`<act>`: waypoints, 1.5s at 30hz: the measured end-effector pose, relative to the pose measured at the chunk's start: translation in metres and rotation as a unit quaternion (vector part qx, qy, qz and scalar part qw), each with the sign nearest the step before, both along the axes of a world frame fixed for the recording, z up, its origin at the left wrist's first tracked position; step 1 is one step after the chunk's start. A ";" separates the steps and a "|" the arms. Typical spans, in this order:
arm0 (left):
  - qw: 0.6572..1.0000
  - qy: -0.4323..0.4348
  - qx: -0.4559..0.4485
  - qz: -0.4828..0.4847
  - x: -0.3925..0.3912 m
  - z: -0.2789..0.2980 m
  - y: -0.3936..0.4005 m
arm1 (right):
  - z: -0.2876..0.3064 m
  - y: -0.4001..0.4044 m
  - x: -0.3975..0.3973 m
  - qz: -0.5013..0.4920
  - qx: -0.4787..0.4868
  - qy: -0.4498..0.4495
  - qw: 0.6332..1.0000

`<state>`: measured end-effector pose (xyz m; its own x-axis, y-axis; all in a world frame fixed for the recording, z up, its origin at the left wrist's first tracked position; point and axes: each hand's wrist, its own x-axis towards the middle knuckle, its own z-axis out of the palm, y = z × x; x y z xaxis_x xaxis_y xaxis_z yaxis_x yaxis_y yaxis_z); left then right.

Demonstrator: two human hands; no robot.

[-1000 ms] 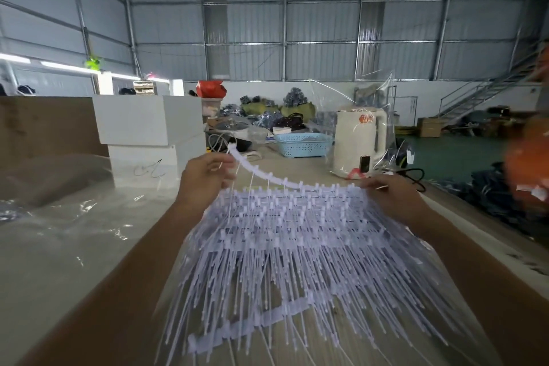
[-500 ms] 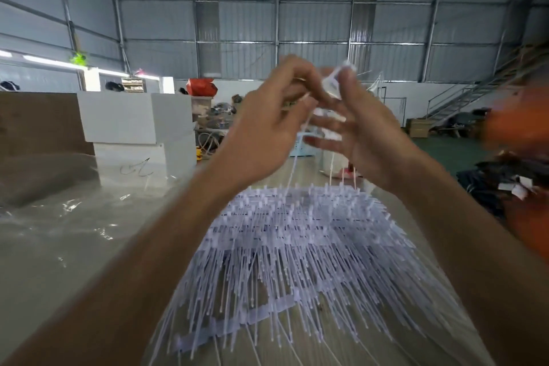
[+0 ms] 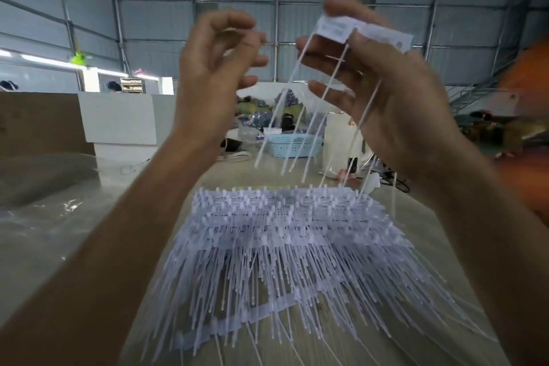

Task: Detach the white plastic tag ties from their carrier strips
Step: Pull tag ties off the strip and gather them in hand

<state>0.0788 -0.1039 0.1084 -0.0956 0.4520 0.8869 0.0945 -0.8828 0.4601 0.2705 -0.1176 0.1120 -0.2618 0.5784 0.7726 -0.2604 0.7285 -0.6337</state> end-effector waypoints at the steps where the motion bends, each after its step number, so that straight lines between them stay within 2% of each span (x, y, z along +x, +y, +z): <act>1: 1.000 -0.010 -0.016 0.001 -0.005 0.000 0.002 | 0.000 -0.003 -0.001 0.014 0.018 -0.032 0.999; 5: 0.999 0.025 -0.024 0.041 -0.017 0.002 0.003 | -0.001 -0.009 0.003 0.077 0.075 -0.191 0.976; 8: 0.996 0.059 0.018 0.070 -0.015 0.006 -0.001 | 0.000 -0.009 0.006 0.128 0.082 -0.243 0.958; 12: 0.993 0.056 0.071 0.078 -0.010 0.009 -0.006 | -0.002 0.000 0.010 0.186 0.031 -0.207 0.960; 14: 0.992 0.076 0.062 0.077 -0.010 0.008 -0.009 | -0.004 0.006 0.015 0.183 0.016 -0.186 0.965; 17: 0.987 0.139 0.022 0.071 -0.007 0.006 -0.011 | -0.006 0.013 0.020 0.166 0.009 -0.161 0.973; 23: 0.972 0.232 0.036 0.013 -0.007 0.007 -0.016 | -0.006 0.017 0.023 0.233 -0.031 -0.132 0.963; 31: 0.966 0.258 0.030 -0.022 -0.016 0.009 -0.025 | -0.002 0.019 0.029 0.136 -0.009 -0.032 0.990; 36: 0.962 0.227 0.078 0.129 -0.025 0.016 -0.034 | 0.001 0.019 0.033 0.080 -0.003 0.016 0.997; 40: 0.925 0.229 0.115 0.281 -0.033 0.021 -0.037 | 0.000 0.023 0.029 -0.004 -0.035 0.004 0.999; 43: 0.912 0.251 0.089 0.313 -0.039 0.021 -0.032 | -0.005 0.032 0.028 -0.055 -0.062 -0.029 0.996; 45: 0.901 0.296 0.036 0.314 -0.046 0.020 -0.023 | -0.012 0.040 0.030 -0.076 -0.081 -0.057 0.992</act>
